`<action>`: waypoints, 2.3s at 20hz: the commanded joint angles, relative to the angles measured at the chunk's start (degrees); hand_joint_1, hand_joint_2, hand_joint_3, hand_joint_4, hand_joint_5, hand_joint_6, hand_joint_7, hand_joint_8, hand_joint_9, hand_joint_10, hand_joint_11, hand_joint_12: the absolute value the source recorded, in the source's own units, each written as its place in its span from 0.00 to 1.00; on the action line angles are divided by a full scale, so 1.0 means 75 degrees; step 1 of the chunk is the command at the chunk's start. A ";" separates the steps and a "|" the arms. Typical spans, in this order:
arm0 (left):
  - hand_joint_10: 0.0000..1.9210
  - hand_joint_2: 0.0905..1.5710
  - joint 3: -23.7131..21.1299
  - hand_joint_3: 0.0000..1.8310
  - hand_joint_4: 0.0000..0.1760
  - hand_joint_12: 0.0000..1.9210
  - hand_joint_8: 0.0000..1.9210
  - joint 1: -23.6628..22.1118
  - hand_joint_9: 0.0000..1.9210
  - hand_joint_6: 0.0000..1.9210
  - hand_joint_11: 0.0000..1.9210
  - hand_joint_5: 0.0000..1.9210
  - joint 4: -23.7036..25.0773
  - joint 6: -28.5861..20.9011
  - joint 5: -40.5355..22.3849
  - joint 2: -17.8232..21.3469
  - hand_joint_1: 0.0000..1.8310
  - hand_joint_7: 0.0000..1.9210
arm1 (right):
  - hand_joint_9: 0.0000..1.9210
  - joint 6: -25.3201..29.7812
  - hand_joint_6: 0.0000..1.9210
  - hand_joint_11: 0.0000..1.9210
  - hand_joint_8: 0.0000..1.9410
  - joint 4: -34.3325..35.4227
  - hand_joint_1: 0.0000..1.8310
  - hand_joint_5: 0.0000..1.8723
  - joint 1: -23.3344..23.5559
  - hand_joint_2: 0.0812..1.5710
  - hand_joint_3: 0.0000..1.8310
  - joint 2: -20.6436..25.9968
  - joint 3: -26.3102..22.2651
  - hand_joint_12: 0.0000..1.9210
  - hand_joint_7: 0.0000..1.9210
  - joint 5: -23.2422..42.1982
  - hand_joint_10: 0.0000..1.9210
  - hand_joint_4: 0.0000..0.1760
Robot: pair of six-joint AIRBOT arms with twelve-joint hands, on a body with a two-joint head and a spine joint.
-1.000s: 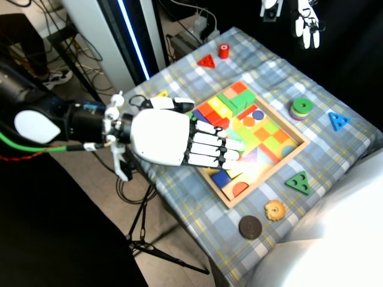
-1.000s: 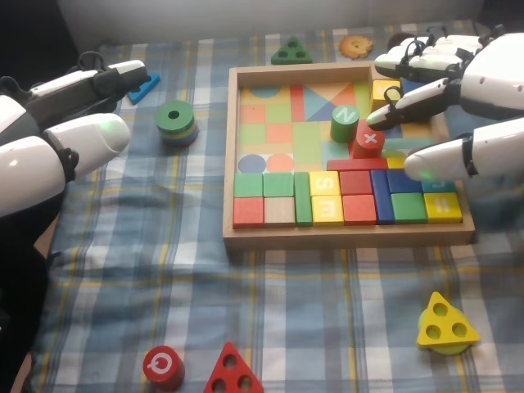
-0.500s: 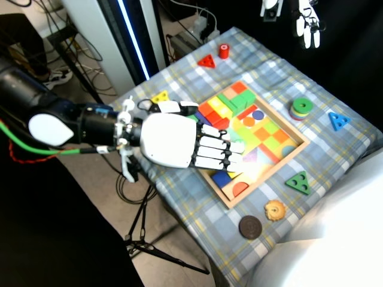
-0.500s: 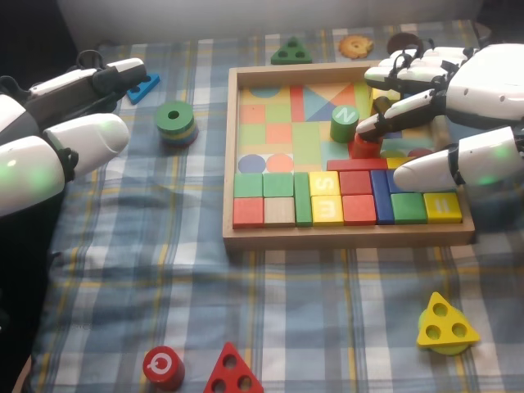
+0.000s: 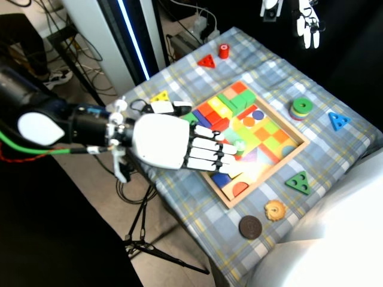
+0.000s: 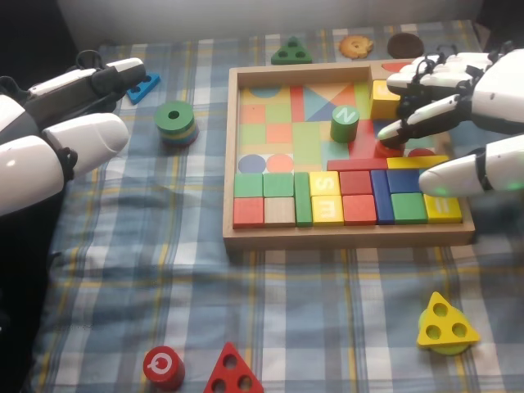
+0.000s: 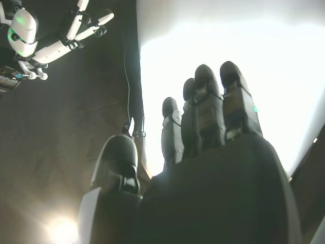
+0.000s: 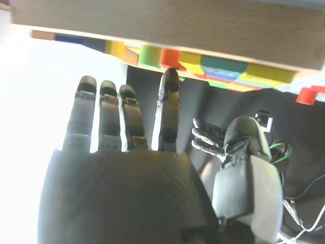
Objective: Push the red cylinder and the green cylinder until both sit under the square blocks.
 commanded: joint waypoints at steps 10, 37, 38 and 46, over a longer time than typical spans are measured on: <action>0.00 0.88 0.0058 0.00 0.86 0.14 0.00 0.0002 0.14 0.00 0.00 0.14 0.0077 -0.0097 -0.0862 -0.0023 0.01 0.14 | 0.00 -0.0028 0.00 0.00 0.00 0.0115 0.00 0.25 -0.0173 0.68 0.00 0.0388 -0.0306 0.00 0.00 0.0371 0.00 1.00; 0.00 0.88 0.0057 0.00 0.91 0.12 0.00 0.0119 0.14 0.00 0.00 0.13 0.0015 -0.0199 -0.0859 -0.0034 0.01 0.14 | 0.00 -0.1118 0.00 0.00 0.00 0.1841 0.00 0.21 -0.0264 0.66 0.00 0.0900 -0.0731 0.00 0.00 0.2206 0.00 1.00; 0.00 0.88 0.0059 0.00 0.94 0.12 0.00 0.0115 0.14 0.00 0.00 0.13 0.0019 -0.0199 -0.0855 -0.0033 0.01 0.14 | 0.00 -0.1117 0.00 0.00 0.00 0.1834 0.00 0.21 -0.0122 0.66 0.00 0.0652 -0.0562 0.00 0.00 0.2177 0.00 1.00; 0.00 0.88 0.0057 0.00 0.88 0.10 0.00 0.0110 0.14 0.00 0.00 0.13 0.0030 -0.0202 -0.0843 -0.0066 0.01 0.13 | 0.00 -0.0765 0.01 0.00 0.00 0.0831 0.00 0.23 0.0949 0.70 0.01 -0.0561 0.0399 0.00 0.00 0.0942 0.00 1.00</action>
